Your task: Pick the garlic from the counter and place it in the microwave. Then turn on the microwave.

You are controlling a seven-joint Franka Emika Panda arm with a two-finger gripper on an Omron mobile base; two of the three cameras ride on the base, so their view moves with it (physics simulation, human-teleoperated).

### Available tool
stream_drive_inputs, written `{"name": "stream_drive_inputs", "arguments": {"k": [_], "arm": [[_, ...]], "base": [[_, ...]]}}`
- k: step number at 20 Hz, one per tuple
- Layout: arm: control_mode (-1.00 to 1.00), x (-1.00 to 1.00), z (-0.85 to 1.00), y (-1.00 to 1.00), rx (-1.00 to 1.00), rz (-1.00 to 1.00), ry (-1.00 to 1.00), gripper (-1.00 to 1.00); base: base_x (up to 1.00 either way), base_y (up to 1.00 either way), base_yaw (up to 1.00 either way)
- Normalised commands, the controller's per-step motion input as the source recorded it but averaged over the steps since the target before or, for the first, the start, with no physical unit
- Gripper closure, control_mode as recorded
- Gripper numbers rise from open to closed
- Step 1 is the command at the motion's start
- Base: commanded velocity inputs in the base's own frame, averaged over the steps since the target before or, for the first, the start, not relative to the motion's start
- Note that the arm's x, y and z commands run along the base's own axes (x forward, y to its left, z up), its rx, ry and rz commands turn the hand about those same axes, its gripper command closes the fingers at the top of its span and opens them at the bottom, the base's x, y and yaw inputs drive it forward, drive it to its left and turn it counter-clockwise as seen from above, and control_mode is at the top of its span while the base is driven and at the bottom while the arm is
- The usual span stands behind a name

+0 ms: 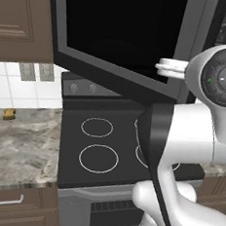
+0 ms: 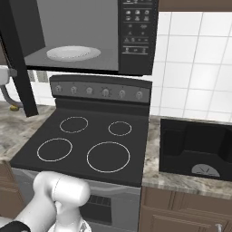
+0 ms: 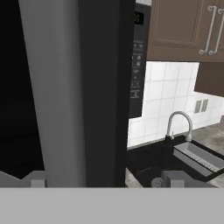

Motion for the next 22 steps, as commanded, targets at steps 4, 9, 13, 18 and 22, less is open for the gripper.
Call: {"name": "stream_drive_inputs", "arguments": {"k": [4,9,13,18,22], "arm": [[-1.0,-0.62,0.0,-0.41,0.0,0.0,0.0,-1.0],[-1.0,-0.85,0.0,-0.53,0.0,0.03,0.0,-1.0],[-1.0,-0.59,0.0,-0.32,0.09,0.19,0.02,-1.0],[-1.0,0.01,0.02,0.05,0.09,0.28,0.04,-1.0],[-1.0,0.16,0.0,0.25,0.04,0.31,0.07,-1.0]], "base": [[0.0,0.0,0.0],[0.0,0.0,0.0],[0.0,0.0,0.0],[0.0,0.0,0.0],[0.0,0.0,0.0]]}}
